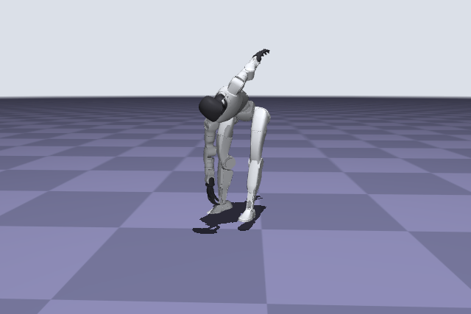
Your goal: In place motions
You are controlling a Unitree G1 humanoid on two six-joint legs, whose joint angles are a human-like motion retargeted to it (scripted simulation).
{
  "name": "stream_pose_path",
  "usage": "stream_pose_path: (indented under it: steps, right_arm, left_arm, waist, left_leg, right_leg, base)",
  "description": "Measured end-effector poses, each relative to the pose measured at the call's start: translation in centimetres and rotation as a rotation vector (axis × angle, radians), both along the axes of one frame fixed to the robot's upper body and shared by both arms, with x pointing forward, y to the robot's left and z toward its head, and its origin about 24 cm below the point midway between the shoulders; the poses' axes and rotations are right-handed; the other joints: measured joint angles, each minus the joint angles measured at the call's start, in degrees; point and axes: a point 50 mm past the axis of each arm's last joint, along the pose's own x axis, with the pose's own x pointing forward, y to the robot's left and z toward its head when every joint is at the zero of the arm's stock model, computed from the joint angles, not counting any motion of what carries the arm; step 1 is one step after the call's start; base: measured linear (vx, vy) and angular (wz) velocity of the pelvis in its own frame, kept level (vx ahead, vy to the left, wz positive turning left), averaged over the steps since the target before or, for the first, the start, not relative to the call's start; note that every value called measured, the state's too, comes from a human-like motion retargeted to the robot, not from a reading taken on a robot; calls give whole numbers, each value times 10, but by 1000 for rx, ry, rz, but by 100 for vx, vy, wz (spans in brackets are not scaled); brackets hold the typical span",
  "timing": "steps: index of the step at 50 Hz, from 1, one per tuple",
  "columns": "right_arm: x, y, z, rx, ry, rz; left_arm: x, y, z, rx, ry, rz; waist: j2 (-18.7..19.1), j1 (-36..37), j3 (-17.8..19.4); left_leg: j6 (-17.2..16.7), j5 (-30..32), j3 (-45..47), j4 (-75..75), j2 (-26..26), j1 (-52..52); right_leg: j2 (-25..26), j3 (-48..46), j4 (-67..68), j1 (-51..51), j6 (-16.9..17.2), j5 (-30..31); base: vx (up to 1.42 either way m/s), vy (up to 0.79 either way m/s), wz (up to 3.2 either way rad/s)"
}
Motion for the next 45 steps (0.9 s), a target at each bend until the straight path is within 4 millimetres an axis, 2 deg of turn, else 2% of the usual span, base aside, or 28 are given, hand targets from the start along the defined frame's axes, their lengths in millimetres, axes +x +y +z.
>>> stream_pose_path:
  steps: [8,13,17,20,22,24,26,31,35,38,40,43,45]
  right_arm:
    - [18,9,16,14,-27,60]
    - [25,14,16,45,-50,99]
    - [22,14,10,27,-28,95]
    - [12,10,-8,53,-9,72]
    - [4,10,-32,69,45,71]
    - [-1,16,-66,95,128,89]
    - [-10,27,-108,154,220,98]
    - [-59,63,-209,396,360,43]
    - [-120,96,-268,547,461,-28]
    - [-169,117,-297,607,545,-119]
    - [-200,129,-309,662,583,-195]
    - [-236,135,-315,745,592,-315]
    - [-251,132,-312,770,562,-392]
  left_arm:
    - [1,-1,1,83,37,91]
    - [-1,9,6,175,80,124]
    - [3,19,9,223,81,126]
    - [9,32,13,285,79,132]
    - [10,42,19,352,115,117]
    - [8,51,24,405,172,97]
    - [9,58,29,445,201,75]
    - [33,74,31,475,137,2]
    - [63,92,36,482,113,-167]
    - [85,107,44,503,92,-294]
    - [98,118,51,525,67,-381]
    - [115,128,58,547,42,-447]
    - [133,132,63,567,-8,-473]
  waist:
    - [10,21,0]
    - [12,12,0]
    - [4,-4,0]
    - [-9,-23,0]
    - [-24,-44,0]
    - [-45,-70,0]
    - [-70,-97,0]
    - [-142,-169,0]
    - [-198,-221,0]
    - [-247,-269,0]
    - [-279,-305,0]
    - [-322,-372,0]
    - [-341,-414,0]
  left_leg:
    - [-3,7,-17,-6,-6,-29]
    - [-5,7,-16,-4,-3,-28]
    - [-6,6,-9,-1,1,-18]
    - [-6,4,-1,0,0,1]
    - [-8,2,5,2,0,21]
    - [-8,-2,13,3,1,46]
    - [-8,-8,24,4,3,76]
    - [-11,-29,57,11,11,167]
    - [-9,-50,88,15,20,245]
    - [-8,-66,115,17,31,298]
    - [-10,-78,134,19,41,331]
    - [-13,-93,164,21,58,373]
    - [-16,-101,186,22,74,396]
  right_leg:
    - [4,-10,-1,-19,0,-2]
    - [6,-4,0,-21,-6,0]
    - [5,8,0,-16,-9,2]
    - [2,21,2,-2,-10,1]
    - [-1,29,2,13,-10,0]
    - [-3,38,4,31,-9,-2]
    - [-5,49,6,51,-9,-3]
    - [-12,74,10,115,-6,-8]
    - [-14,94,15,166,-4,-13]
    - [-11,111,18,195,-4,-16]
    - [-5,125,20,211,-5,-17]
    - [8,158,21,225,-10,-16]
    - [22,182,21,230,-12,-13]
  base:
    - [7,-9,15]
    - [-7,4,-10]
    - [-15,-3,-14]
    - [-19,-5,-9]
    - [-24,-7,-13]
    - [-26,0,-32]
    - [-31,1,-52]
    - [-30,7,-65]
    - [-19,14,-84]
    - [-34,9,-103]
    - [-29,22,-116]
    - [-43,30,-118]
    - [-49,41,-131]
